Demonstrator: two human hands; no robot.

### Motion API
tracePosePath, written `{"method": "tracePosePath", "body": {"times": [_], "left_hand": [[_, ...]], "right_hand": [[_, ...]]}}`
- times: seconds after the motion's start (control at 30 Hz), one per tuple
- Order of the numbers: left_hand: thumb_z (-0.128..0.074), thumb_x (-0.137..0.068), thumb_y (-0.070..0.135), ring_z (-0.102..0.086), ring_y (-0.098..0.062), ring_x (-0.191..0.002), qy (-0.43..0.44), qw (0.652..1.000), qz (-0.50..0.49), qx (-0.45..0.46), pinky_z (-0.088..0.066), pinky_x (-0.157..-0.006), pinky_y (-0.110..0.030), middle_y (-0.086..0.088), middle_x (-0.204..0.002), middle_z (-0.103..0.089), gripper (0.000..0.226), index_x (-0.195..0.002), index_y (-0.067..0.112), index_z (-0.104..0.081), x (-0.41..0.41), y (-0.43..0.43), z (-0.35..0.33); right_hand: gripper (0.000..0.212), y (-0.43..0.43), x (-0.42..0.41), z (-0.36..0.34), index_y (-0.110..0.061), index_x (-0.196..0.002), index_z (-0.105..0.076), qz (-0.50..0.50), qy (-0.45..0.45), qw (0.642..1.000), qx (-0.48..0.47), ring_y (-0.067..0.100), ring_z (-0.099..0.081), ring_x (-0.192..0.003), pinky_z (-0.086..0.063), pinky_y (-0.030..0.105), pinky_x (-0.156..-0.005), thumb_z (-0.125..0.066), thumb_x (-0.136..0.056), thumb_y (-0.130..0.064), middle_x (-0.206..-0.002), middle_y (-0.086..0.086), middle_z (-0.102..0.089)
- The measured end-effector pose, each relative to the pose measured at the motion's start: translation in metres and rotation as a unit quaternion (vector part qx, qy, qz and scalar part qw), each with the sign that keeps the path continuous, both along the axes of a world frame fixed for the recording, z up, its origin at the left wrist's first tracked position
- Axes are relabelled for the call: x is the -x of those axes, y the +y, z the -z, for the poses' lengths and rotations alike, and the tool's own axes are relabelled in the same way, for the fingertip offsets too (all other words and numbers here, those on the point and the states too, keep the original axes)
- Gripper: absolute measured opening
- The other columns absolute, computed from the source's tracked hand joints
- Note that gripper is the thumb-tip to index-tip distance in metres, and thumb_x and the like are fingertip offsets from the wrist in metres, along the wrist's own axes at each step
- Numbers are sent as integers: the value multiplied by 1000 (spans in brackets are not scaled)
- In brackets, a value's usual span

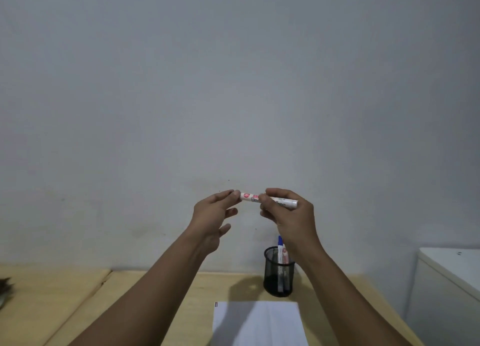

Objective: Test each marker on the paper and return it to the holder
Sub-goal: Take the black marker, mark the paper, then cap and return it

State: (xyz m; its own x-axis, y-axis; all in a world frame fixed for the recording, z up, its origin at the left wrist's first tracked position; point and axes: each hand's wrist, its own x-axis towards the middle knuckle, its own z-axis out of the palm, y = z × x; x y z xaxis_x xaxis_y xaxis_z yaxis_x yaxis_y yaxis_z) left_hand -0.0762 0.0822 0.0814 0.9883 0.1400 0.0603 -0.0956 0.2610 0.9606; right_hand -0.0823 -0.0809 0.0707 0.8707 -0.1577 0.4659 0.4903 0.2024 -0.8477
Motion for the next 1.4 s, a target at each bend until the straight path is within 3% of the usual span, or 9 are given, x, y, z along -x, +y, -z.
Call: {"method": "tracePosePath", "body": {"times": [0.23, 0.43, 0.63, 0.8, 0.9, 1.03, 1.17, 1.3, 1.4], "left_hand": [[-73, -86, 29, -67, -12, -100, 24, 997, 19, 74, -44, -81, -37, 6, -94, -78, 15, -98, 22, -74, 15, 8, -5], [-75, -83, 31, -62, -11, -90, 41, 998, -24, 43, -39, -76, -35, 9, -89, -78, 14, -92, 21, -78, 15, 21, -3], [-79, -79, 32, -61, -11, -88, 71, 996, -40, 36, -40, -81, -36, 7, -83, -79, 14, -82, 18, -77, 7, 31, 5], [-79, -80, 30, -59, -13, -82, 46, 994, -100, 21, -41, -73, -34, 5, -84, -78, 13, -82, 17, -76, -3, 44, 22], [-78, -82, 22, -63, -15, -81, 0, 990, -137, -40, -46, -69, -31, 2, -83, -76, 14, -92, 13, -76, -10, 56, 49], [-80, -78, 24, -72, -12, -82, -16, 969, -152, -192, -54, -88, -39, 6, -74, -77, 7, -83, 23, -76, -21, 73, 111], [-76, -76, 39, -64, -1, -81, 31, 914, -155, -374, -41, -87, -39, 24, -73, -71, 8, -75, 40, -68, -27, 82, 161], [-73, -79, 35, -59, 0, -84, 47, 881, -134, -451, -27, -79, -35, 24, -75, -67, 6, -79, 39, -69, -26, 83, 186], [-69, -82, 32, -57, -6, -99, 37, 869, -138, -473, -21, -73, -24, 27, -76, -64, 10, -91, 35, -70, -27, 81, 201]], "right_hand": [[14, 19, 18, 0, 3, -94, -76, -53, -3, 994, -97, 25, -73, -73, -63, 32, -76, -79, -82, -4, -79, 15, -76], [11, 29, 21, 3, -6, -91, -81, -14, -29, 999, 0, 29, -77, -80, -62, 34, -81, -82, -80, -10, -85, 12, -80], [14, 36, 18, 16, -13, -97, -82, 8, -57, 991, 118, 4, -75, -83, -54, 14, -71, -80, -83, -10, -90, -6, -81], [13, 37, 13, 28, -7, -96, -80, -6, -89, 982, 166, 7, -75, -93, -56, 16, -79, -78, -84, -3, -97, -3, -81], [15, 35, 13, 41, -6, -94, -80, -7, -68, 990, 125, 12, -75, -81, -57, 19, -70, -82, -80, -5, -89, 4, -81], [16, 36, 7, 67, -1, -90, -77, -21, -17, 998, 50, 14, -71, -69, -57, 24, -68, -82, -76, 5, -79, 10, -79], [13, 35, 0, 95, 9, -92, -71, -24, 31, 999, -2, 19, -71, -63, -60, 29, -68, -76, -80, 8, -68, 7, -73], [14, 34, -2, 111, 15, -93, -68, -23, 55, 998, -24, 28, -71, -66, -63, 35, -72, -74, -80, 13, -76, 24, -72], [12, 32, -3, 117, 16, -92, -70, -26, 59, 998, -21, 33, -72, -71, -64, 35, -73, -73, -82, 12, -83, 33, -73]]}}
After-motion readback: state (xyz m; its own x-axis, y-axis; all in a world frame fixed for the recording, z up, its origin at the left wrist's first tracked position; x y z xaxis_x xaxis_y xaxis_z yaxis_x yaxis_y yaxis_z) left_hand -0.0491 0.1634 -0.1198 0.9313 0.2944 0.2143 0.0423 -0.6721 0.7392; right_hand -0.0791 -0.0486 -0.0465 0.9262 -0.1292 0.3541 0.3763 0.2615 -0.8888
